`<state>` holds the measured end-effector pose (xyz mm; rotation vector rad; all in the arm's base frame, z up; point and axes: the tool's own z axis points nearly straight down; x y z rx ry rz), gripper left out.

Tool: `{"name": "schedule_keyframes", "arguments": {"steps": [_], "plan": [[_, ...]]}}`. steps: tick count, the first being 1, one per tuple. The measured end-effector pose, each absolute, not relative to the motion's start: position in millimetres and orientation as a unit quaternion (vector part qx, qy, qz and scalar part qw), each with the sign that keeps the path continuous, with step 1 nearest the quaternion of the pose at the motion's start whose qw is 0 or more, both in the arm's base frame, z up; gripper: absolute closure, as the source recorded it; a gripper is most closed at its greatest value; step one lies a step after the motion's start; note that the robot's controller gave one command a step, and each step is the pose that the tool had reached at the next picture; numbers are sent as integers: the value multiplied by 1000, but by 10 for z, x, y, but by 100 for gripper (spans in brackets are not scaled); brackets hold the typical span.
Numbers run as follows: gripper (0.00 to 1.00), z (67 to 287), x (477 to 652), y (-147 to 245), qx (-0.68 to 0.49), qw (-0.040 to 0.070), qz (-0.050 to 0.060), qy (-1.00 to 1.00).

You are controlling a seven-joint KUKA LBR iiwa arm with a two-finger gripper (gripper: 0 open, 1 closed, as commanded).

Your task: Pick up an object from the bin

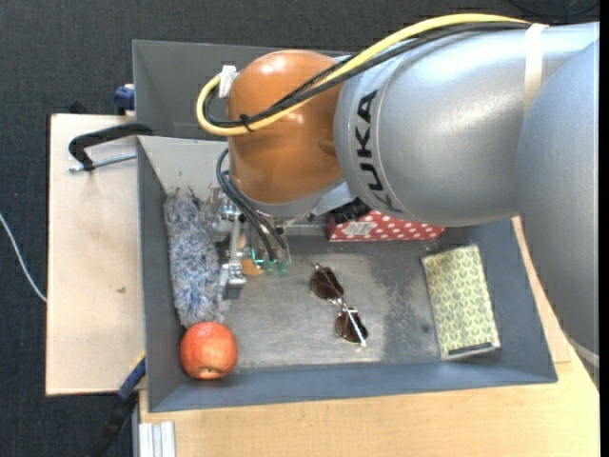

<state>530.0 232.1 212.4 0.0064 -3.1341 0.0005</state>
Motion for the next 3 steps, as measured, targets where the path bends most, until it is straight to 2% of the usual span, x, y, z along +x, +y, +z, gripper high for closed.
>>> {"name": "schedule_keyframes", "arguments": {"steps": [1, 2, 3], "plan": [[0, 2173, 5321, 2306, 0, 0, -1, -1000], [0, 1796, 5315, 2329, 82, -4, -2, -997], [0, 1513, 5154, 2286, 294, 0, -1, -956]]}}
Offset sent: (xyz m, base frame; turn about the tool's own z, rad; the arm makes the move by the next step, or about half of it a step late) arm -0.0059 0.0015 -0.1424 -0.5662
